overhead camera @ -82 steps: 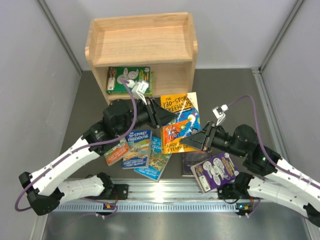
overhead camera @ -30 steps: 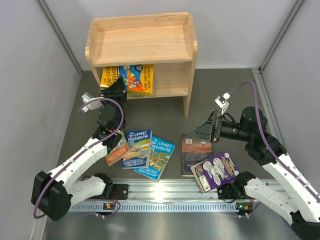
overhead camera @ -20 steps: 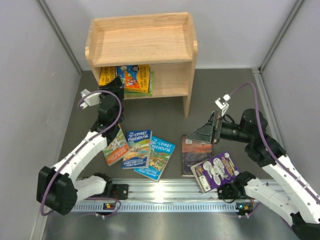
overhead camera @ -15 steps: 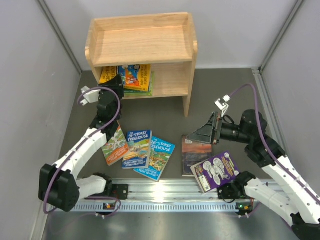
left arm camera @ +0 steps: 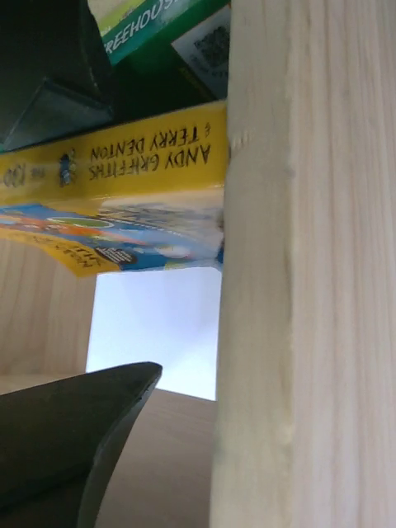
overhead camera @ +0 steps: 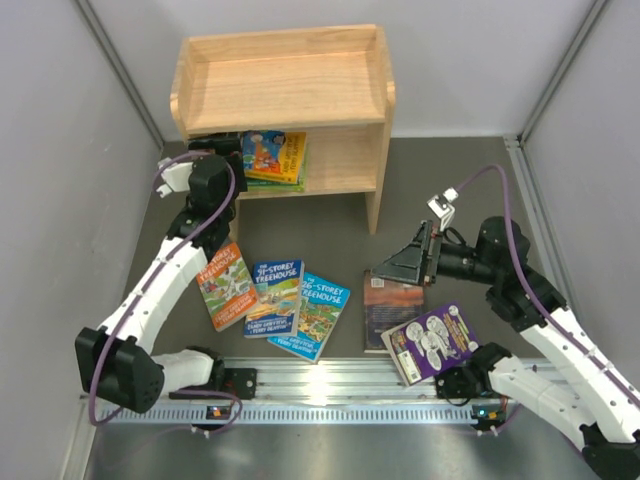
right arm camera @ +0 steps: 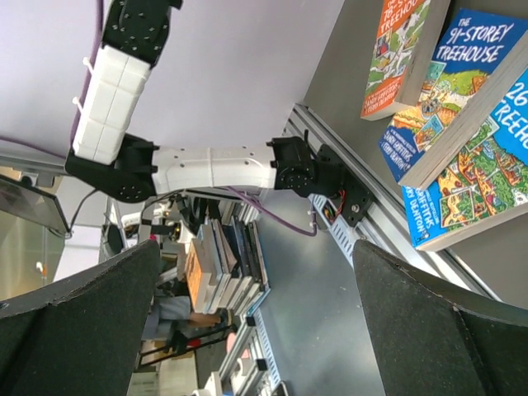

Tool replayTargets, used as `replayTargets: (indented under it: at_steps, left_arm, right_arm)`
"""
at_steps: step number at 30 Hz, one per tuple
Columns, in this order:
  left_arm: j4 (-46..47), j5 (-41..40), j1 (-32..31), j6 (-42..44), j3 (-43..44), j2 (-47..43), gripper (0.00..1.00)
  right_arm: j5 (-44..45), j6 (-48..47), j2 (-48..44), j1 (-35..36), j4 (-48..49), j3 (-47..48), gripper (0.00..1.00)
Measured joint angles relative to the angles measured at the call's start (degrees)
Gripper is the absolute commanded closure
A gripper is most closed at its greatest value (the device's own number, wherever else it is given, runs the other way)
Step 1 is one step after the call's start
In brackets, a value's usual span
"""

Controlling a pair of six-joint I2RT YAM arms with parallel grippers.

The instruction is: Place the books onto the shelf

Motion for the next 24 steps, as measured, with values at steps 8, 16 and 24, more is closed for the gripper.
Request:
replayTargets:
  at_steps: [8, 16, 24]
  left_arm:
    - [-12.8, 1.9, 0.2, -2.6, 5.3, 0.0, 0.01]
    - [-28.0, 6.4, 1.1, -5.9, 11.7, 0.0, 0.01]
    - [-32.5, 10.9, 3.3, -6.8, 11.7, 0.7, 0.01]
  right_arm:
    - [0.3, 0.1, 0.9, -0.2, 1.3, 0.0, 0.00]
    - [0.3, 0.5, 1.9, -0.3, 1.9, -0.8, 0.00]
    - [0.3, 1.4, 4.0, -0.5, 4.3, -1.5, 0.05]
